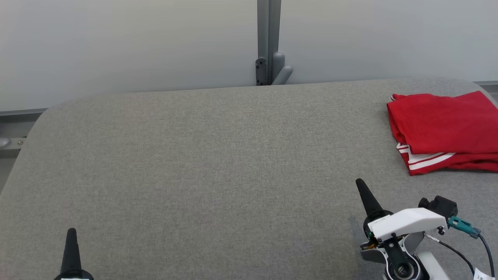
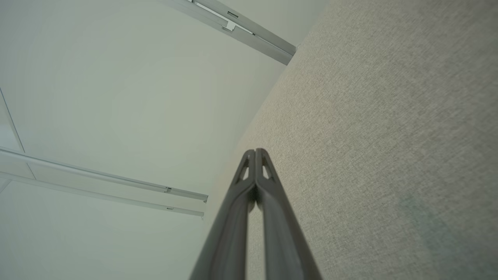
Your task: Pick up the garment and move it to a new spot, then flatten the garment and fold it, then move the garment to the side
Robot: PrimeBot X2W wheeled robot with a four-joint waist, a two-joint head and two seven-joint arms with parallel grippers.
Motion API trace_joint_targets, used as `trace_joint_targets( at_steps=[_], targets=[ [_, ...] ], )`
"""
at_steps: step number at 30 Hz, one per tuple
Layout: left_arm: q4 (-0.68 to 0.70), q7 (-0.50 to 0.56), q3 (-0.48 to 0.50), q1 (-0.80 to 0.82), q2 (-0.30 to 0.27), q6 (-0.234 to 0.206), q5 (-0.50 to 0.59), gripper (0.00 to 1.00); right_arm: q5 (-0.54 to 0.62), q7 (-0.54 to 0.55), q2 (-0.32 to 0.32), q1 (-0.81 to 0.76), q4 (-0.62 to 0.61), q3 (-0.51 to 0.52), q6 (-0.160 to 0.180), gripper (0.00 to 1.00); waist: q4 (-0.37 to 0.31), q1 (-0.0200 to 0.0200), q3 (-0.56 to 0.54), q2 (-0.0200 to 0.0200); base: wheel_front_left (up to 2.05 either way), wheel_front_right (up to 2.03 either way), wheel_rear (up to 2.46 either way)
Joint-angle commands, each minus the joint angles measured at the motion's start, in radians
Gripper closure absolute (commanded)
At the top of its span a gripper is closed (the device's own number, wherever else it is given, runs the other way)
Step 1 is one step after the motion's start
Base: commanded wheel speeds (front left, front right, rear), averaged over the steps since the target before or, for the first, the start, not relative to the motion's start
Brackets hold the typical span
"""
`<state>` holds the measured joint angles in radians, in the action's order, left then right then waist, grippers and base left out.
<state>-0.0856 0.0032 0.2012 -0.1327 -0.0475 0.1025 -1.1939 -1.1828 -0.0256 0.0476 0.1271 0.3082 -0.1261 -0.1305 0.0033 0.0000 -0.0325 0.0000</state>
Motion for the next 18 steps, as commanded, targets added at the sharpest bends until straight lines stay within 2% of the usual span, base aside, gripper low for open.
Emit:
trace_joint_targets(
  at_steps=[1,18],
  targets=[
    [0.010,0.005,0.009,0.019,-0.004,0.005,-0.022,1.00,-0.023,0.006,0.003,0.024,-0.002,-0.001,-0.001,1.00,0.000,0.0000,0.001,0.0000,0.00,0.00,0.00],
    [0.015,0.046,0.050,0.033,-0.004,0.015,-0.183,1.00,-0.193,0.042,0.004,0.069,0.030,-0.009,0.000,1.00,-0.001,0.0000,0.013,0.0000,0.00,0.00,0.00]
  ],
)
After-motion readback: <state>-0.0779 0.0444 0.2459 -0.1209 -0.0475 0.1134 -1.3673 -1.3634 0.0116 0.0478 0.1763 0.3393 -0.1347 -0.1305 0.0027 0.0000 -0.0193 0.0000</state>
